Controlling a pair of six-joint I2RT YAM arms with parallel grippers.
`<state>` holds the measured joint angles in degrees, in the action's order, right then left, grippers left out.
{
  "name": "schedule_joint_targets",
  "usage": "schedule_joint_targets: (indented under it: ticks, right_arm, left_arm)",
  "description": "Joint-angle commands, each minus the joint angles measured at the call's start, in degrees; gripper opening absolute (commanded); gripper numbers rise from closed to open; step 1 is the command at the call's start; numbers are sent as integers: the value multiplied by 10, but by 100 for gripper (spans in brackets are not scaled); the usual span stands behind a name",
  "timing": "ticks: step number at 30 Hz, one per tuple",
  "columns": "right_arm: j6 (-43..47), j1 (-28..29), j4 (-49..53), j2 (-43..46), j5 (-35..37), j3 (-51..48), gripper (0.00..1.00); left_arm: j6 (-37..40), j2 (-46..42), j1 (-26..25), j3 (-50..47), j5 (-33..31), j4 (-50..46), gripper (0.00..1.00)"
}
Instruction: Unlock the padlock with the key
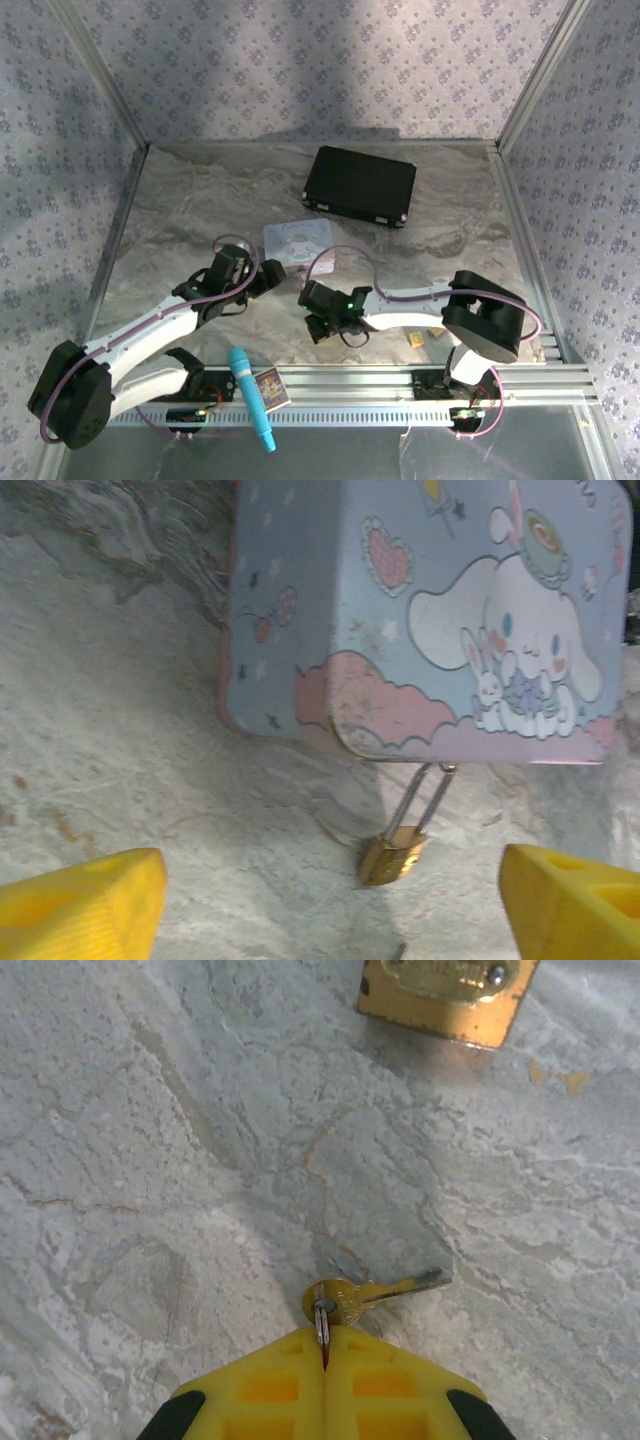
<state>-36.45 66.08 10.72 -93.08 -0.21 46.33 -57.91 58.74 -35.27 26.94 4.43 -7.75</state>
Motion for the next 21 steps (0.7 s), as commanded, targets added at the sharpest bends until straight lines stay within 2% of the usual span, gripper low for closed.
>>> schedule_joint_targets:
  ticks: [1,3,7,11,16,18,21]
  right_arm:
    - [18,-23,-65,22,-66,-37,0]
    - [43,-41,-92,43,-101,-56,0]
    - [89,-83,-80,69,-159,-67,0]
    - [115,-126,-83,97,-214,-88,0]
    - [155,-164,-43,128,-260,-89,0]
    - [178,-174,26,121,-247,-67,0]
    - [207,-176,132,87,-184,-31,0]
  left_arm:
    - [-3,9,-6,-16,43,74,79]
    - [-15,19,-13,-23,55,116,77]
    - [-22,34,-33,-13,60,148,75]
    - [-43,59,-54,-4,62,181,67]
    - [-55,107,-82,15,65,209,66]
    - [-60,124,-84,22,68,210,66]
    - [-60,135,-86,29,62,196,64]
